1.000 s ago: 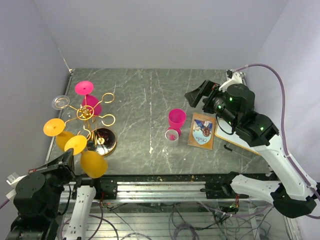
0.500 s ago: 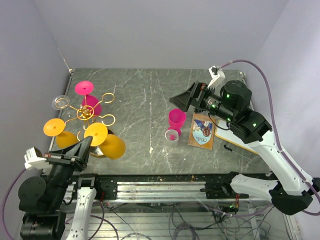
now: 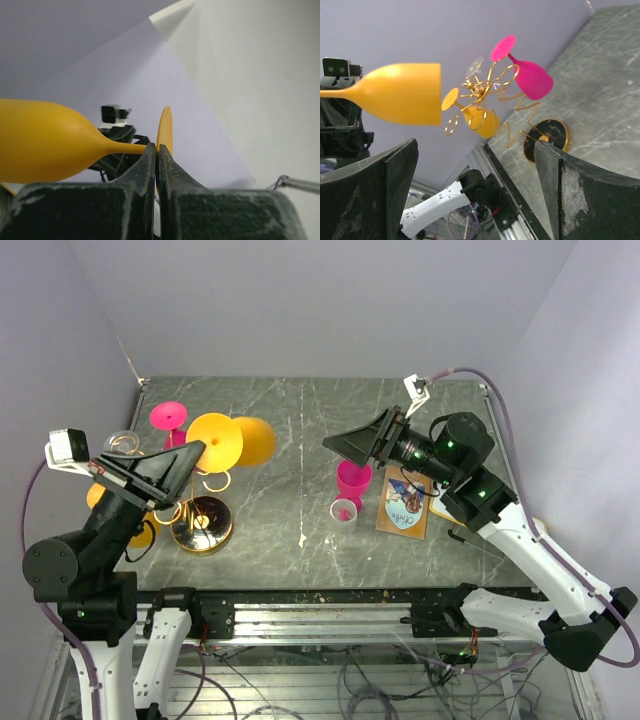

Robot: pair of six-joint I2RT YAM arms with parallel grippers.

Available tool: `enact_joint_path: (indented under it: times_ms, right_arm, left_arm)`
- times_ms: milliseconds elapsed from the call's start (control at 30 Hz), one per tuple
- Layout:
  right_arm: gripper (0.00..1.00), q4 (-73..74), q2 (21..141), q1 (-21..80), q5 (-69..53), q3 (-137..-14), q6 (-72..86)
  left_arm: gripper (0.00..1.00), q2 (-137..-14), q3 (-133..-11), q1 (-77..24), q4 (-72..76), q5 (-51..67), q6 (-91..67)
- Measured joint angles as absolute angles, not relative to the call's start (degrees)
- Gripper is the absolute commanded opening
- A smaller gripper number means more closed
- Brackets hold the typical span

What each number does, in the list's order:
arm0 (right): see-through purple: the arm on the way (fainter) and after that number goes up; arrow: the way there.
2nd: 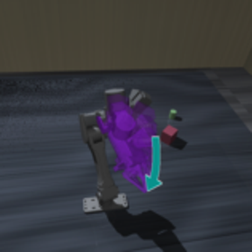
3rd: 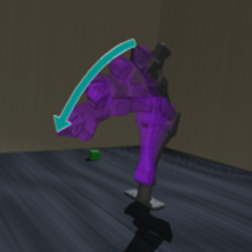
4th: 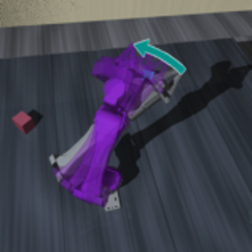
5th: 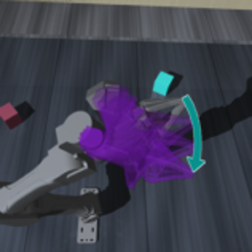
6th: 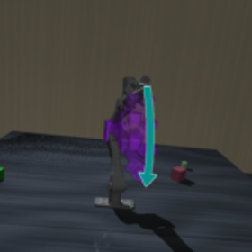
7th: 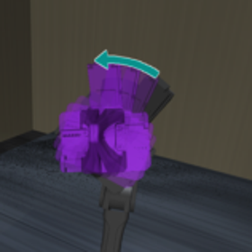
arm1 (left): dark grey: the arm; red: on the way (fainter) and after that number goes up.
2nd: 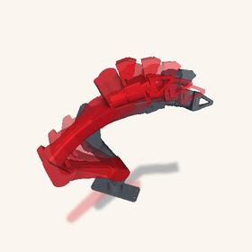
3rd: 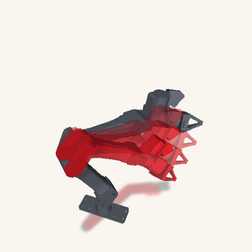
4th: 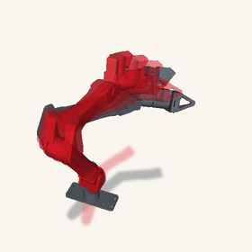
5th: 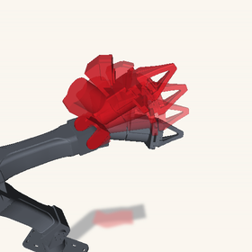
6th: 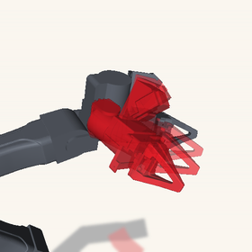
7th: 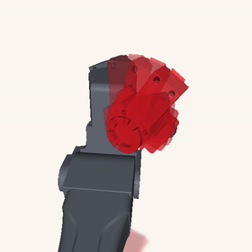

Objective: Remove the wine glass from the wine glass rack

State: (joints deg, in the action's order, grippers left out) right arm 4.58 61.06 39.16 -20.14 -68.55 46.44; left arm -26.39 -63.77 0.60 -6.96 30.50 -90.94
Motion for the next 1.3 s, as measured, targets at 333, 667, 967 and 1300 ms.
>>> enact_joint_path:
  times_ms: [333,667,967,1300]
  right_arm:
    - [1.0,-24.6,64.3,39.2,-28.4,-63.2,57.8]
    - [0.82,-51.1,77.4,43.5,-36.6,-69.1,71.7]
    - [0.51,-63.0,82.0,52.6,-39.1,-74.7,74.7]
    - [0.0,-68.5,80.7,53.9,-37.4,-73.8,75.2]
  left_arm:
    - [0.07,-29.8,-59.0,0.6,27.9,34.3,-102.8]
    - [0.07,-31.4,-56.3,0.6,43.3,34.7,-111.3]
    - [0.07,-31.3,-52.7,0.6,48.6,34.5,-115.9]
    - [0.18,-30.9,-52.4,0.6,50.4,33.7,-117.9]
